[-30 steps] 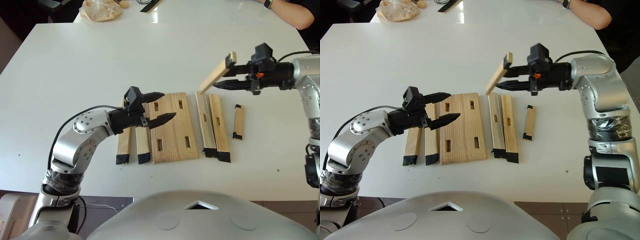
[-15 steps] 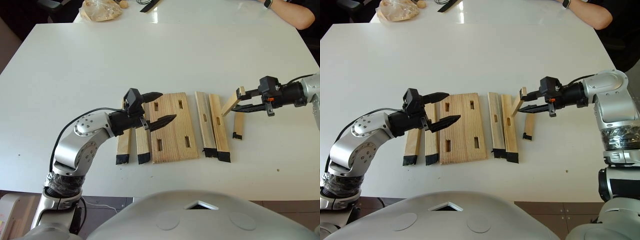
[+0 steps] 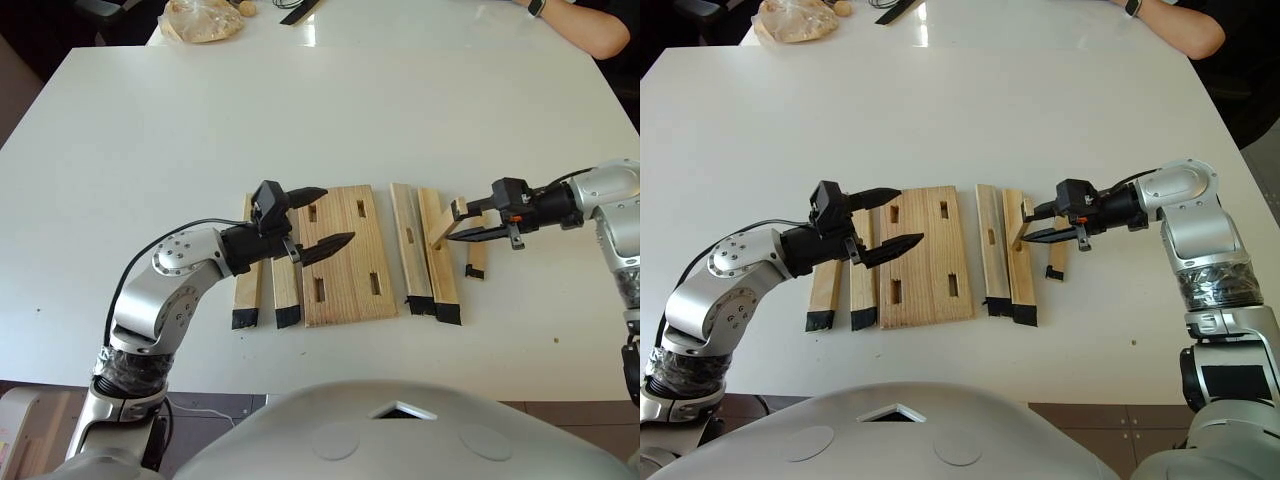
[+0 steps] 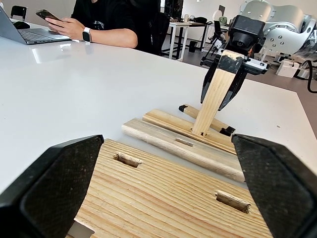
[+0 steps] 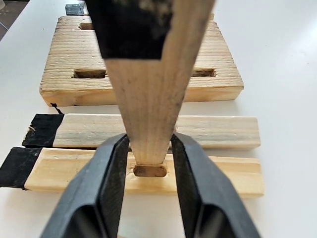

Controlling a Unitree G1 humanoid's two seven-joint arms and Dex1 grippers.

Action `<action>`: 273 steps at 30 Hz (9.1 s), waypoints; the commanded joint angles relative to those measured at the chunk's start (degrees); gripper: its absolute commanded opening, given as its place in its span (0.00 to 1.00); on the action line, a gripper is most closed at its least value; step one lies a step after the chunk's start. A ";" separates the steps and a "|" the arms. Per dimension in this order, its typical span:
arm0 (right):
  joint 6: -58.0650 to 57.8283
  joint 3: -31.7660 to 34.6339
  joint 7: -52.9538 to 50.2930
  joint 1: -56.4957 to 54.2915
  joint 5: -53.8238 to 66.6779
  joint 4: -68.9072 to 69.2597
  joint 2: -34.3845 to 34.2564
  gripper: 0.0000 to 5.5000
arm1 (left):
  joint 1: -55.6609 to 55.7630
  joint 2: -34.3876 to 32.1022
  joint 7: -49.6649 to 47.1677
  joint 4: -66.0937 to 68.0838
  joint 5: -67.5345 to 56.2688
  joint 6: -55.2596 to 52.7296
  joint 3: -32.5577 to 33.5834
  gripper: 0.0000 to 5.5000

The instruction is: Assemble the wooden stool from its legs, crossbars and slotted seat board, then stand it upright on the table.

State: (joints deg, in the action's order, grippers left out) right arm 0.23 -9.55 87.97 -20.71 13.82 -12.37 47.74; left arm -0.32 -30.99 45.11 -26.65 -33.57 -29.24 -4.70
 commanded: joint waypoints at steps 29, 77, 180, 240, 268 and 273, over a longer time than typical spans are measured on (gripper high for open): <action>0.86 0.47 2.63 -1.53 -1.61 -2.27 2.83 0.24 | -2.45 1.16 -1.63 -1.49 0.50 0.23 -0.15 0.87; 3.51 -2.52 -10.85 -4.92 -5.23 -10.50 -7.40 0.24 | -3.59 0.45 -1.90 -1.82 2.43 -0.60 -2.25 0.87; 8.63 -0.33 -16.81 11.50 -5.86 -0.61 -6.22 0.45 | -6.79 1.60 -2.72 0.22 6.43 0.59 -6.39 0.87; -50.35 4.62 -63.61 32.91 -3.24 46.23 -18.53 0.75 | -13.19 4.00 -8.82 -2.45 9.30 1.86 -7.22 0.87; -35.52 13.25 -59.27 19.13 5.67 39.33 -25.04 0.38 | -2.58 12.31 -21.91 -0.54 6.55 -3.44 1.10 0.87; -45.16 20.25 -45.38 11.87 31.23 44.27 -20.26 0.38 | 4.51 16.22 -24.81 -3.16 -5.10 -11.52 7.54 0.87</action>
State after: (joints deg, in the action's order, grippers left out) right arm -39.57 6.45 37.05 -4.84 34.01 29.69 23.59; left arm 2.29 -16.08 18.91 -27.25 -30.53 -37.32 -0.09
